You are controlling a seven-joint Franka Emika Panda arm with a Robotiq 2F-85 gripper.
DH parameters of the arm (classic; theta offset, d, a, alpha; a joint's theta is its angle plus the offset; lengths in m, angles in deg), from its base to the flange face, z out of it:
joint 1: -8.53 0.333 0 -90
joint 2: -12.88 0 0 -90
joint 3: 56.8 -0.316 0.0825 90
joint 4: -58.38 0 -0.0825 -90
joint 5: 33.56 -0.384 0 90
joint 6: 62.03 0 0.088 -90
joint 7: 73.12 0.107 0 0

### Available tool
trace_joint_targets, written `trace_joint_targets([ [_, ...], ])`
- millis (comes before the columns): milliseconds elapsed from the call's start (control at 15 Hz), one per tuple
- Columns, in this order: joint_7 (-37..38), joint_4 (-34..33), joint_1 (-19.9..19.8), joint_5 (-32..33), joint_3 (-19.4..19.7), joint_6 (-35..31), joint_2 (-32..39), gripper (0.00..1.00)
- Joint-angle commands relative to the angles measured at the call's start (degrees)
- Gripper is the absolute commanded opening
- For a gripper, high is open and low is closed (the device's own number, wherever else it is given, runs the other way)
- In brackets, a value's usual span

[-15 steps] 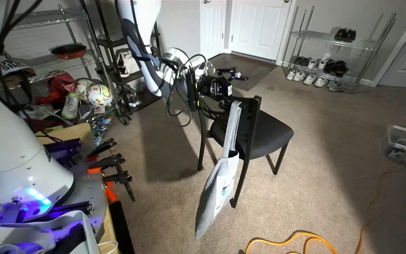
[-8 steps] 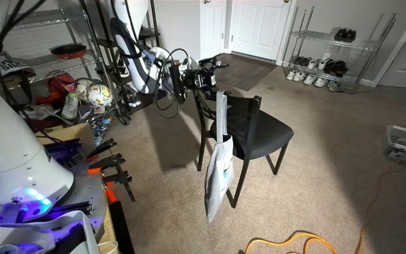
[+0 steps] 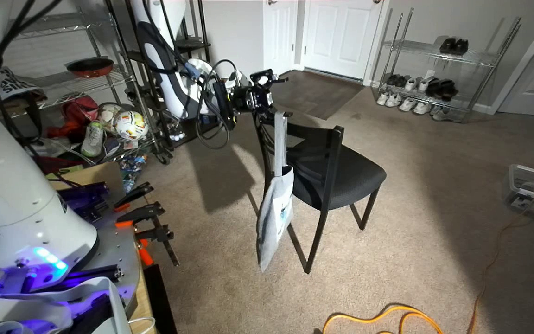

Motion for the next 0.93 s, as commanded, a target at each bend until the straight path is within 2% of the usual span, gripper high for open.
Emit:
trace_joint_targets([
  [0,-1.5,2.3,1.3,-0.1,-1.6,1.1,-2.7,1.0],
  [867,-2.2,2.5,7.8,1.3,-5.5,1.1,-3.1,1.0],
])
